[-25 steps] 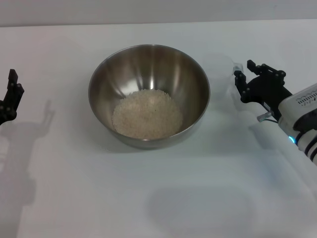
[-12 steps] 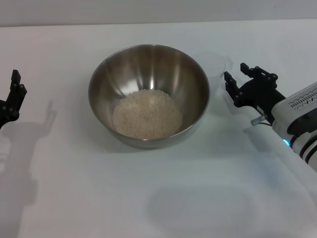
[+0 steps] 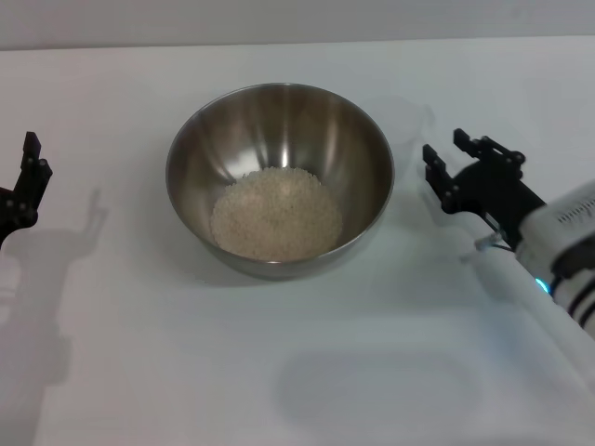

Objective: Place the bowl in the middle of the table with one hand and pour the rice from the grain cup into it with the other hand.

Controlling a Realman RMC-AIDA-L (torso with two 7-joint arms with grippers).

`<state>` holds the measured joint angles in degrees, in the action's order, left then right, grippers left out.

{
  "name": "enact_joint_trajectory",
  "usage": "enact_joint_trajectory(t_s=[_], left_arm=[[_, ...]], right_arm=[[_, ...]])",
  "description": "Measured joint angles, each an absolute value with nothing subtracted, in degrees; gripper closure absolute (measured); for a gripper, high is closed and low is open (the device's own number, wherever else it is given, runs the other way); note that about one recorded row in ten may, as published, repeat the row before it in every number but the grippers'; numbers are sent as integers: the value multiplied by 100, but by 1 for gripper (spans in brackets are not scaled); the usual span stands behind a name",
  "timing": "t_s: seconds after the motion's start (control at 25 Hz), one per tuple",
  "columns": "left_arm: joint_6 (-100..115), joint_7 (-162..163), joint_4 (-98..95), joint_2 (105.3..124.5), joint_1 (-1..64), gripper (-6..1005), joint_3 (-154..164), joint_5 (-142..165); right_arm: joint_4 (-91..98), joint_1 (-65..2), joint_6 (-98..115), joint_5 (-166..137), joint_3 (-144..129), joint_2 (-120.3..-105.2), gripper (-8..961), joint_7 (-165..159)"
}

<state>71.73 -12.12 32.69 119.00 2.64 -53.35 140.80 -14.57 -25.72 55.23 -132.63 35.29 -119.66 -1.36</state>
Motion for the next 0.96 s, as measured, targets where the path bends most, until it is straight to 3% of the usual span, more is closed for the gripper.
enact_joint_trajectory(t_s=[0.44, 0.8, 0.96], left_arm=[[7206, -1213, 3271, 11877, 179, 174, -5363, 14080], [7994, -839, 2561, 11882, 182, 174, -5245, 14120], [8148, -742, 2299, 11886, 174, 174, -5213, 14128]], right_arm=[[-1396, -1179, 8335, -12715, 4042, -11933, 485, -249], [-1128, -926, 9407, -12327, 4300, -11965, 340, -338], [-1137, -915, 9533, -12252, 4357, -11964, 340, -341]])
